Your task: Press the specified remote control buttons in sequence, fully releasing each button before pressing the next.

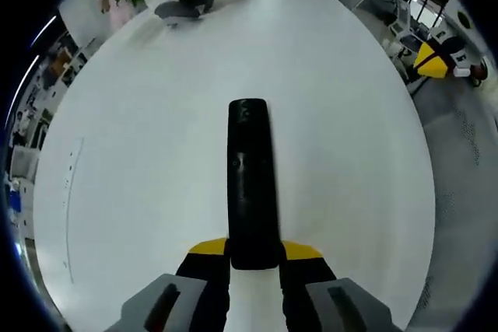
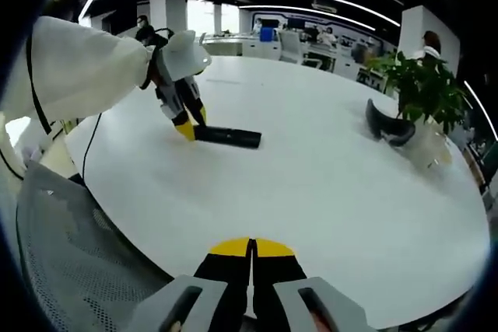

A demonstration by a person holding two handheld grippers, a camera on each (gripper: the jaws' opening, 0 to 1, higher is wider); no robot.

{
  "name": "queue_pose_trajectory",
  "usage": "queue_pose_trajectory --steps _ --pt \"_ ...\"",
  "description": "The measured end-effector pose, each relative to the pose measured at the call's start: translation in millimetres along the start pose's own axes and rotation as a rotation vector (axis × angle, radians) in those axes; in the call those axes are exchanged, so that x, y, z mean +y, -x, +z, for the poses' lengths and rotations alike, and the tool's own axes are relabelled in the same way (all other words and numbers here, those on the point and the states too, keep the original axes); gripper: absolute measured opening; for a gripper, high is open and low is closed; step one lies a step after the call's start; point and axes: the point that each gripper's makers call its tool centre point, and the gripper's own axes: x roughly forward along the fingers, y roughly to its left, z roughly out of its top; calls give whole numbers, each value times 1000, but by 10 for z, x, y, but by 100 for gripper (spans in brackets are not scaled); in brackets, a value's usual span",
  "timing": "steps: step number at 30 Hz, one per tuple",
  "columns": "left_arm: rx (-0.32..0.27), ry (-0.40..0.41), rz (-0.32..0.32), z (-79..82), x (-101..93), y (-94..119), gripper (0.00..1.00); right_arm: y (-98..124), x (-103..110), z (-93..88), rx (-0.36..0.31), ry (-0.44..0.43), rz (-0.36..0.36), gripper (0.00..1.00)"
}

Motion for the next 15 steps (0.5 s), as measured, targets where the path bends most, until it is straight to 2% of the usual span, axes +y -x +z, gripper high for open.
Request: queue_pose_trajectory --steps 15 --pt "-16 -35 -16 -2 -416 28 23 8 14 29 -13 15 3 0"
